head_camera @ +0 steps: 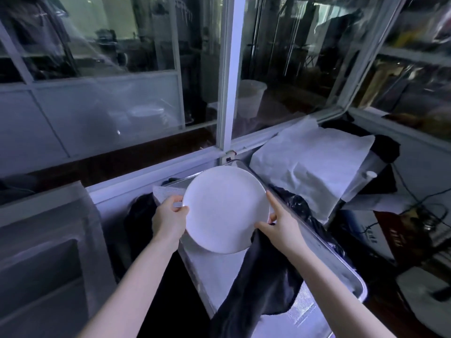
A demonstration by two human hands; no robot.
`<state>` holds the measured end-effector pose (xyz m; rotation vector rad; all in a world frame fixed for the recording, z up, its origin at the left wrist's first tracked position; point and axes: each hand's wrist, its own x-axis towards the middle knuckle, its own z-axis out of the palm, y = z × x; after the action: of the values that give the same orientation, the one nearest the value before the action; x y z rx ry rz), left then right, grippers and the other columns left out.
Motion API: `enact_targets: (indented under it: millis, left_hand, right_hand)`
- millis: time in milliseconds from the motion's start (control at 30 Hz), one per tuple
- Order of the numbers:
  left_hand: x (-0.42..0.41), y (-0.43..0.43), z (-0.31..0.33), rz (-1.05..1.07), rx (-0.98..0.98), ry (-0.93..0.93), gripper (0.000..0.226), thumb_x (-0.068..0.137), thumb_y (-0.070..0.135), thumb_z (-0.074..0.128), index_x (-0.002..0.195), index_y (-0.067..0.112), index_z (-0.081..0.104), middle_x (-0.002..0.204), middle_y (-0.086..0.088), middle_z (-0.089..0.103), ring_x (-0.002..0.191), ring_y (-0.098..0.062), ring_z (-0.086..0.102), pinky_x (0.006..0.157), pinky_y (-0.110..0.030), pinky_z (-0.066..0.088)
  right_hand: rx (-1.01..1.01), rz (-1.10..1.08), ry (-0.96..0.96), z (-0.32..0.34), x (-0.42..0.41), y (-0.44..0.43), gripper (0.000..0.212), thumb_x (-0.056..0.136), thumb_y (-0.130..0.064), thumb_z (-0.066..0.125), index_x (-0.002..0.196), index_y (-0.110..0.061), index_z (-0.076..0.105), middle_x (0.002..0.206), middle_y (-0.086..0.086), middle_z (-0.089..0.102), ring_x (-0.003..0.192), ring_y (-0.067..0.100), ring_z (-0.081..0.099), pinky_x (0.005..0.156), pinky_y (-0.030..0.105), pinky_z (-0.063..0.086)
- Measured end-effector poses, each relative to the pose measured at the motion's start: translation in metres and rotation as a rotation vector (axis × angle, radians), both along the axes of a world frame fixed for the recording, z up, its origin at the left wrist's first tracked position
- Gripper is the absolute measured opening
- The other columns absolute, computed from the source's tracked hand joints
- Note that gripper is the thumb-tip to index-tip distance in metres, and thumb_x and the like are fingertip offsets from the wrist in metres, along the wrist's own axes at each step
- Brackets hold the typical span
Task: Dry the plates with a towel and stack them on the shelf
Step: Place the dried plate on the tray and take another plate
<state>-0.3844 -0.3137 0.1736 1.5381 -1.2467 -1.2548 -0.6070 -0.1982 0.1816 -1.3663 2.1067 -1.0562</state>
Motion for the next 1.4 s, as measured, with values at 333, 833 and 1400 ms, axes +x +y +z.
enact_targets:
  millis: [333, 833, 1400]
  left_hand:
    - [-0.033, -0.028, -0.039, -0.09, 0.064, -0.128, 0.041, 0.084, -0.002, 0.06, 0.096, 0.035, 0.073, 0.093, 0.001, 0.076, 0.089, -0.022, 0.07, 0.079, -0.033, 0.058]
    - [-0.057, -0.048, -0.069, -0.092, -0.005, -0.402, 0.039, 0.084, -0.003, 0.058, 0.1, 0.028, 0.076, 0.082, 0.0, 0.063, 0.092, -0.029, 0.062, 0.066, -0.027, 0.044]
    - [-0.055, -0.029, -0.071, -0.091, -0.128, -0.507, 0.043, 0.094, 0.015, 0.065, 0.137, 0.016, 0.061, 0.111, -0.008, 0.048, 0.091, -0.027, 0.06, 0.089, -0.026, 0.039]
  right_hand:
    - [0.179, 0.029, -0.113, -0.053, -0.044, -0.053, 0.08, 0.074, -0.014, 0.064, 0.141, -0.049, 0.038, 0.053, -0.009, 0.043, 0.045, 0.002, 0.043, 0.049, 0.011, 0.036]
    - [0.316, 0.029, -0.071, -0.081, -0.066, -0.093, 0.078, 0.082, -0.029, 0.065, 0.149, -0.042, 0.029, 0.082, -0.008, 0.055, 0.088, 0.022, 0.058, 0.072, 0.028, 0.042]
    - [0.239, -0.078, 0.006, -0.07, -0.055, -0.072, 0.065, 0.08, -0.025, 0.058, 0.143, -0.033, 0.041, 0.077, 0.0, 0.058, 0.079, 0.021, 0.06, 0.073, 0.033, 0.05]
